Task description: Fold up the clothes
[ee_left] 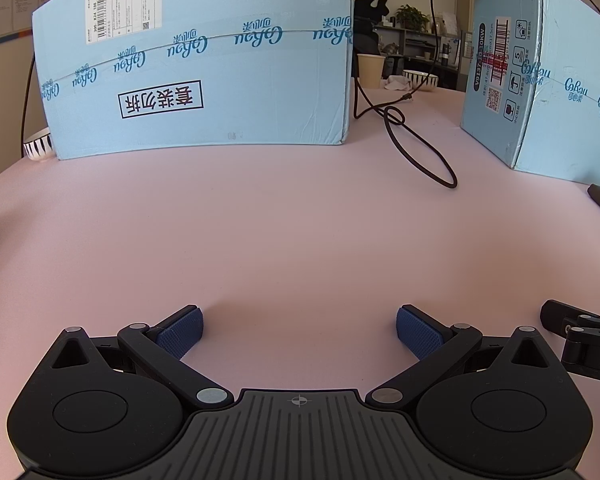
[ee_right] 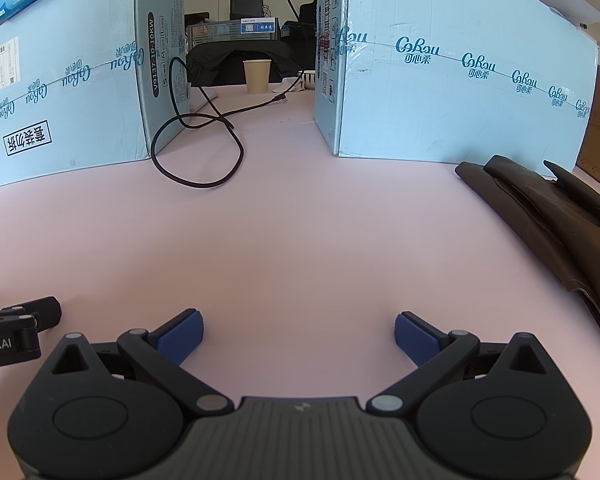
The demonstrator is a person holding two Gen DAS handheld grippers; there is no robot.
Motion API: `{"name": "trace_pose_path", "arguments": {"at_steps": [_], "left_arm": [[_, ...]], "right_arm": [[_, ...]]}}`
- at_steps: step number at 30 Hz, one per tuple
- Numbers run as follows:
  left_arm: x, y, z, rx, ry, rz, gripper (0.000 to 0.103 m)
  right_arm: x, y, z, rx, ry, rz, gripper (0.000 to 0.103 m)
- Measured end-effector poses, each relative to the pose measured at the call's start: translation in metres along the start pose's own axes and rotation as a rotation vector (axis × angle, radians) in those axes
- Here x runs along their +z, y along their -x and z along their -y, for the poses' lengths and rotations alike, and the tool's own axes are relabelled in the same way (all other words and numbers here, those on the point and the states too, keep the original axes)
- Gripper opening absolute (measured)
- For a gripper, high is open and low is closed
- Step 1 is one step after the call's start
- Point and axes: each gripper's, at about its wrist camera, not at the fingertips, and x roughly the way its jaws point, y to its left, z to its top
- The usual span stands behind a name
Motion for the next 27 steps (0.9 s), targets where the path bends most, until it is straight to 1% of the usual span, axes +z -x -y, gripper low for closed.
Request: {"name": "trace_pose_path", "arguments": {"at_steps": [27], "left_arm": [[0.0002,-0.0001,0.0008,-0.001,0.0,0.0,0.103]], "right_arm": [[0.0001,0.0003,0.0014,-0.001,0.001,0.0,0.103]]}}
